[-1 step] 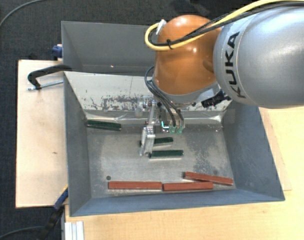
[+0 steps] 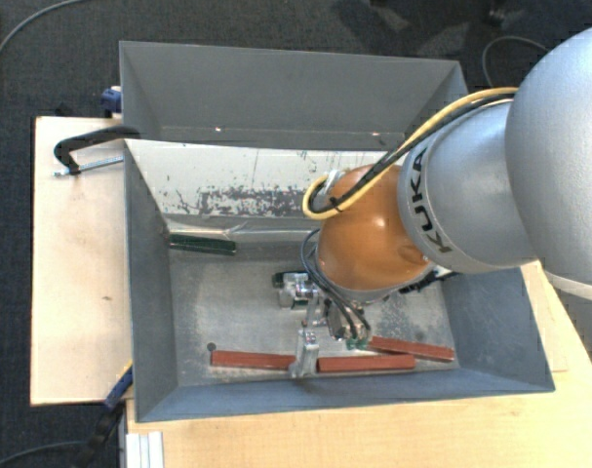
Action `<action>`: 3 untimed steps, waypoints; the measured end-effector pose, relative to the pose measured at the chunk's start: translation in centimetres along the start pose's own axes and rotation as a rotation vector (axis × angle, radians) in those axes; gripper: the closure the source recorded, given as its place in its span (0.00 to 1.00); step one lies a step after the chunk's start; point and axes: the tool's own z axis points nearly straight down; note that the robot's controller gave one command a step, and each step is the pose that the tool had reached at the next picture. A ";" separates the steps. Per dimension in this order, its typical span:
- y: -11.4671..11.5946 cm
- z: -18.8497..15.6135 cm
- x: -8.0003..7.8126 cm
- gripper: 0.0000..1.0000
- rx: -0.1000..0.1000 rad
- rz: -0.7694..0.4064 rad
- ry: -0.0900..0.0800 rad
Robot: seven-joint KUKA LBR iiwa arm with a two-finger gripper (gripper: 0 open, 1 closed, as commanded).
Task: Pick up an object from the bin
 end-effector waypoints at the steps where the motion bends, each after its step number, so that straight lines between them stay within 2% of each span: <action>1: -7.1 -0.4 -3.3 0.00 0.000 0.083 -0.019; 2: -3.1 0.8 -9.6 0.00 -0.004 0.023 -0.020; 3: -12.8 0.8 -9.5 0.00 0.002 -0.065 -0.019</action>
Offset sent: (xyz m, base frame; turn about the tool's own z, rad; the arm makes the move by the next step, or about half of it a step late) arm 0.0332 -0.0654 0.0030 0.0756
